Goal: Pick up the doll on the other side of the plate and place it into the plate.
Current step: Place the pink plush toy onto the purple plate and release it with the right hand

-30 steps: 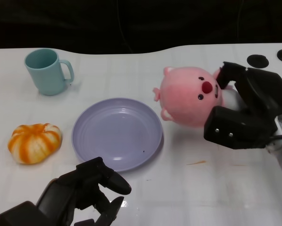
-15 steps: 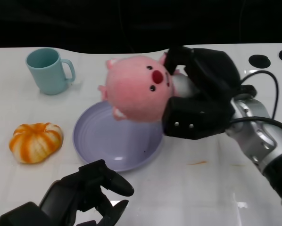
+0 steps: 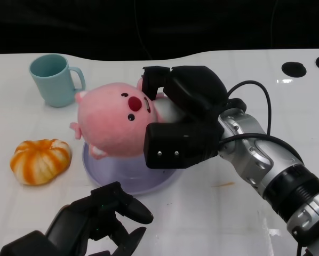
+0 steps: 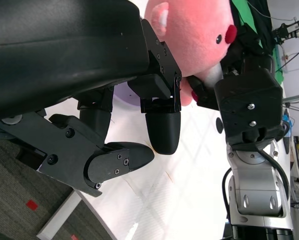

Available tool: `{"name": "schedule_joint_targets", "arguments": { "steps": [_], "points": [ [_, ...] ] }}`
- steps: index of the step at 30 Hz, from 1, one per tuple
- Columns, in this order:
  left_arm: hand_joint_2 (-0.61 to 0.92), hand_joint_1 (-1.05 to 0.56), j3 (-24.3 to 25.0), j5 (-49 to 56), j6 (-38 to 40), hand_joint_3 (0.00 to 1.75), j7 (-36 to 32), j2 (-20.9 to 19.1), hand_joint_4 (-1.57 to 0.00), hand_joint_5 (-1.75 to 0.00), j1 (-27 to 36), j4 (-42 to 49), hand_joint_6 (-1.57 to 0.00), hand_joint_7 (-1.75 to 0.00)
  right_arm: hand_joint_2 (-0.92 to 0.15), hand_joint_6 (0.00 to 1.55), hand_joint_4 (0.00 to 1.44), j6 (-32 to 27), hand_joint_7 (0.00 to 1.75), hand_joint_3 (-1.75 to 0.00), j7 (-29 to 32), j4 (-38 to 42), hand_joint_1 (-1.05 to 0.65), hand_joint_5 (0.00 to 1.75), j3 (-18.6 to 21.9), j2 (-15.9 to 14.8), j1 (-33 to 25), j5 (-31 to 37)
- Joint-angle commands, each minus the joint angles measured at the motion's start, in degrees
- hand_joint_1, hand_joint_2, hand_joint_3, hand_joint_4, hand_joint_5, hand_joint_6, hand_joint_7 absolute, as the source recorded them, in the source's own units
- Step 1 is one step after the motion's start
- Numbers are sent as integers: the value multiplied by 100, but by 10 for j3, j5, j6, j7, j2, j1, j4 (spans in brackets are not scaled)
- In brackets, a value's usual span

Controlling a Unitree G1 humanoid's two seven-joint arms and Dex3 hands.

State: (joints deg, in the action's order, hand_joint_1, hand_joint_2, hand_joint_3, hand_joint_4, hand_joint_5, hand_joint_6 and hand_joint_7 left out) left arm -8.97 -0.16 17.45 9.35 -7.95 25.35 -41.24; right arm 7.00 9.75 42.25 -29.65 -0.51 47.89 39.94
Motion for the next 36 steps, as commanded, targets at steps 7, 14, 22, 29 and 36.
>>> {"name": "schedule_joint_targets", "arguments": {
  "steps": [7, 14, 22, 29, 36],
  "points": [
    [74, -24, 2, 3, -4, 66, -6, -1, -52, -169, 5, -13, -66, -119, -79, 93, 72, -20, 25, -25, -76, -35, -33, 127, 6, 3, -2, -28],
    [76, -24, 0, 3, -5, 61, -8, 0, -53, -169, 6, -12, -67, -118, -92, 43, 33, -37, 0, -19, -178, -79, -68, 43, -2, -21, -5, -31],
    [77, -26, -1, 2, -5, 58, -5, -2, -52, -172, 5, -12, -65, -120, -92, 25, 12, -64, 0, -24, -247, -145, -81, 34, -8, -42, -20, -25],
    [78, -27, 0, -2, -3, 56, -4, -1, -52, -172, 5, -15, -64, -121, -92, 26, 10, -74, 1, -22, -264, -213, -80, 36, 3, -62, -49, -27],
    [82, -25, -8, 3, 8, 48, -9, 2, -55, -173, 5, -22, -64, -122, -92, 35, 9, -48, 4, -21, -262, -301, -73, 65, 43, -94, -99, -62]
  ]
}}
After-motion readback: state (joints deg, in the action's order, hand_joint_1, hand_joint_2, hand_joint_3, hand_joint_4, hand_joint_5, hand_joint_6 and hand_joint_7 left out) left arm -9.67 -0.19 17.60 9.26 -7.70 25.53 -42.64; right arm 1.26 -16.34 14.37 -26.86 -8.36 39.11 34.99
